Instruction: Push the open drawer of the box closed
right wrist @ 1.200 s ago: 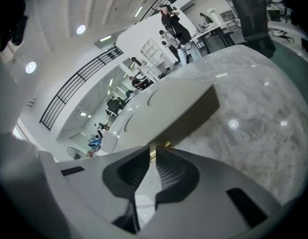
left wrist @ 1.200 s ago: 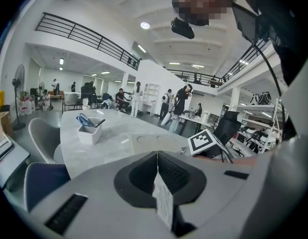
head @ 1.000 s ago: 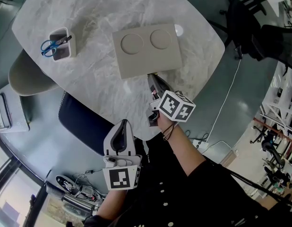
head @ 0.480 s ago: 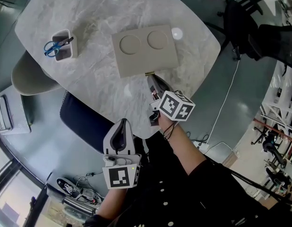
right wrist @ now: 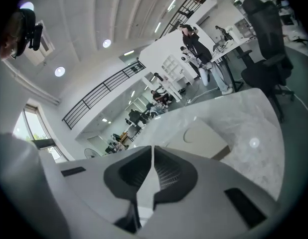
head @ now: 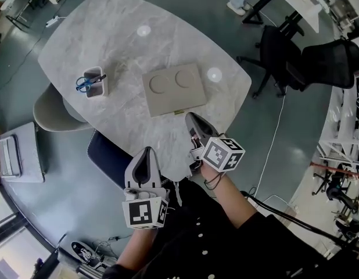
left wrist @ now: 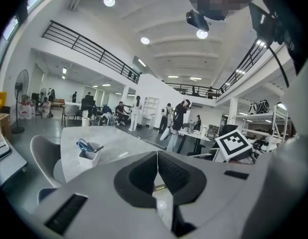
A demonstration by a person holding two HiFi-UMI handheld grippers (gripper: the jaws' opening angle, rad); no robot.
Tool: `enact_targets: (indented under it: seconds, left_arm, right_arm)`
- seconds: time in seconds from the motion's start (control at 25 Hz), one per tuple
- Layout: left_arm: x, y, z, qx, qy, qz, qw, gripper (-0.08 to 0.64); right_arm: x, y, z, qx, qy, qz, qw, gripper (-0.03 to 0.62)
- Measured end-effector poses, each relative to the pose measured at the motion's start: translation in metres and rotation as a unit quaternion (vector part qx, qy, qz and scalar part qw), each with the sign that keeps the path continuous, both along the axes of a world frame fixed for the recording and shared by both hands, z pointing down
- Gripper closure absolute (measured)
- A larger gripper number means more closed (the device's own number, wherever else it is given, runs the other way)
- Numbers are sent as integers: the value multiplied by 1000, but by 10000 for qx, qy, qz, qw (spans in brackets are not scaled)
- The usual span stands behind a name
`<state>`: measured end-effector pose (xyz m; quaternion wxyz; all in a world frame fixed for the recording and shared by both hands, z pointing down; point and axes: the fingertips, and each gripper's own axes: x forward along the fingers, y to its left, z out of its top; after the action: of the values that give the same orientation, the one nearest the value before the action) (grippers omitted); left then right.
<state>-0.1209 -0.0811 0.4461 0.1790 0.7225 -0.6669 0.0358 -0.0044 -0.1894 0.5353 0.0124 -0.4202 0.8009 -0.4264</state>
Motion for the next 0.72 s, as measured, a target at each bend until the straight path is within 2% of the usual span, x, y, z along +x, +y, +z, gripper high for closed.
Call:
enact_targets:
  seconds: [0.24,0.36,0.56,0.72]
  left_arm:
    - [-4,-5,-53,485,-97,14,9988,543]
    - [-9,-6,-81,795,-154,-51,9967,543]
    - [-14,-3,-121,1224,-278,-114,9920,543]
    - [-20,5,-140,1419,-380,-101,9891,543]
  right_arm:
    - [20,8,-79,675,-135,72,9976,584]
    - [27,15,-120,1205,-49,50,9927,584]
    - [38,30,-174,2203,427,23,9745,591]
    - [40,44,-204,2807,704,15,9572,594]
